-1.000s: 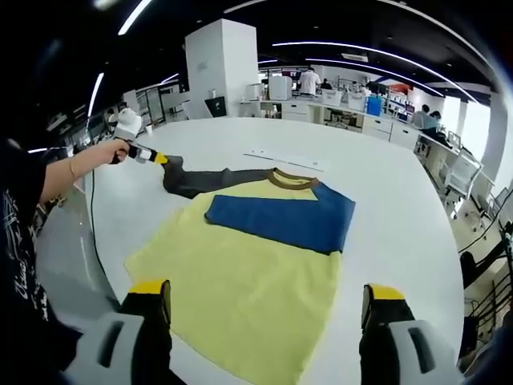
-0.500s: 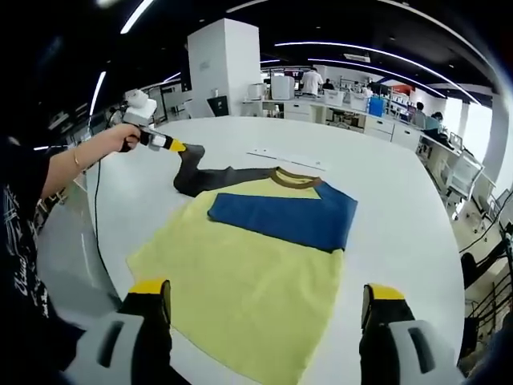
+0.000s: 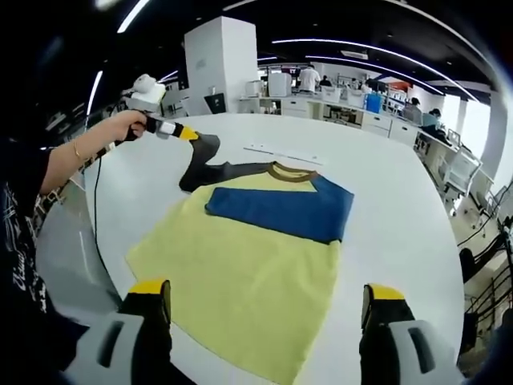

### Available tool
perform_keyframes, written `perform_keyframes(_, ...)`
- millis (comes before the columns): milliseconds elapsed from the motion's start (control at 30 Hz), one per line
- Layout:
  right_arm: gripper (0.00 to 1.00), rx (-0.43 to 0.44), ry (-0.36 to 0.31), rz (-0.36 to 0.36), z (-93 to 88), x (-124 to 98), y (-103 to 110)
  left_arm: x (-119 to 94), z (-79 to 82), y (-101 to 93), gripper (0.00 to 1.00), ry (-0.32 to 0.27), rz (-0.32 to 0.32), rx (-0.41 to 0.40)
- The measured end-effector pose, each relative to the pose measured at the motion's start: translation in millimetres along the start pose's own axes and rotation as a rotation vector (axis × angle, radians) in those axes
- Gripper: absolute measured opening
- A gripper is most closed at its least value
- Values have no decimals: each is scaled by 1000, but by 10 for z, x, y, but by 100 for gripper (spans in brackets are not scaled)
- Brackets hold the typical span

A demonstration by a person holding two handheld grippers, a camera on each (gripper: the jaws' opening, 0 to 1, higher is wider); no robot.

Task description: Fold the garment on the visible template until the final outline fits inside the template.

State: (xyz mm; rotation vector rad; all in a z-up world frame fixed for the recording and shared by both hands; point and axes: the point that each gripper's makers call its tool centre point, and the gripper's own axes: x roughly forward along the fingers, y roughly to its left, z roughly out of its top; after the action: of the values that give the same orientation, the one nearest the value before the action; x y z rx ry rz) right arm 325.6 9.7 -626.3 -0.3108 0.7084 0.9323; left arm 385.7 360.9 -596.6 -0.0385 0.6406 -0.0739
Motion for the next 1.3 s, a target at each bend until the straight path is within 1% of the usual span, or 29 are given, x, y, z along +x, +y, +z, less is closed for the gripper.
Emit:
perform_keyframes(333,99,11,12,-6,-72,-17,1,174,234,-363,0,-40,-74,18)
perform_keyframes(533,99,13,21,-9,-96,-19,15,283,304,-580,0,-49,-117,39)
perform_keyframes(767,99,25,35,-9,-147,-3,18,405,394,-818,0,-78,-162,45)
perform_keyframes(1133,99,41,50,-15,-225,-12,-20,624,377,-1250,0,-81,-239,65)
perform_keyframes(1200,99,40,55,-14,-241,-8,-20,666,376,-1360,0,-99,-276,62)
perform_keyframes(1233,99,40,55,-16,-243,-6,-21,694,342,-1403,0,-92,-291,40)
perform_keyframes(1300,99,36,55,-18,-238,-1,-23,733,293,-1441,0,-80,-295,42)
